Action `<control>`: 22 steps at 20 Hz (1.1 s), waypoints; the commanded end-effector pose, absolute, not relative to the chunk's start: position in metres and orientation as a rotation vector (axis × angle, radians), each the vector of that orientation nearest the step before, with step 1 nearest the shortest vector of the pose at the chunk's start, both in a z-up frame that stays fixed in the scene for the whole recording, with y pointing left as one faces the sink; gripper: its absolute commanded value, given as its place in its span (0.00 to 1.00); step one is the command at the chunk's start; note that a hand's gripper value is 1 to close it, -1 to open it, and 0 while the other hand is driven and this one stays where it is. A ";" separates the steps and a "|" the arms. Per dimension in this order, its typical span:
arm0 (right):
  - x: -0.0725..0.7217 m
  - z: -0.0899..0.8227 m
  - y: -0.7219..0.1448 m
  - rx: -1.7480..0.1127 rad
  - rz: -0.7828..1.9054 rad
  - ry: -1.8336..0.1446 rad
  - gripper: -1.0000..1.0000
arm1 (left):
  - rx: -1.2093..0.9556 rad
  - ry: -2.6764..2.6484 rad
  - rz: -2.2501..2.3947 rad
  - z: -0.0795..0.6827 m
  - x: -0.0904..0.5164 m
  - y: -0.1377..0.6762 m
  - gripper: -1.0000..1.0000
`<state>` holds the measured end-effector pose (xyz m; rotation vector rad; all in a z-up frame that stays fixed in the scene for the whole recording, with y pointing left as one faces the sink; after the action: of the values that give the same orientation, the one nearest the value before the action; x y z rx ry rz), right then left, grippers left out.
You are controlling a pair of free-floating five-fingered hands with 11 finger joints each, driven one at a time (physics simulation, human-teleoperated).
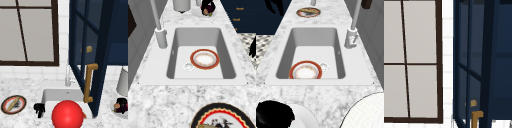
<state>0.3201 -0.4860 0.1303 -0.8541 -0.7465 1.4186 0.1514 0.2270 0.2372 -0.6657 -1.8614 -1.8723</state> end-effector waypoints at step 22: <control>0.327 0.192 -0.461 -0.807 1.460 -0.663 0.00 | -0.666 -1.861 -1.872 0.237 0.151 0.227 0.50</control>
<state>0.3359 -0.4727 0.1856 -0.8080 -0.6698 1.4836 0.1514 0.2270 0.2372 -0.6657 -1.8614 -1.8723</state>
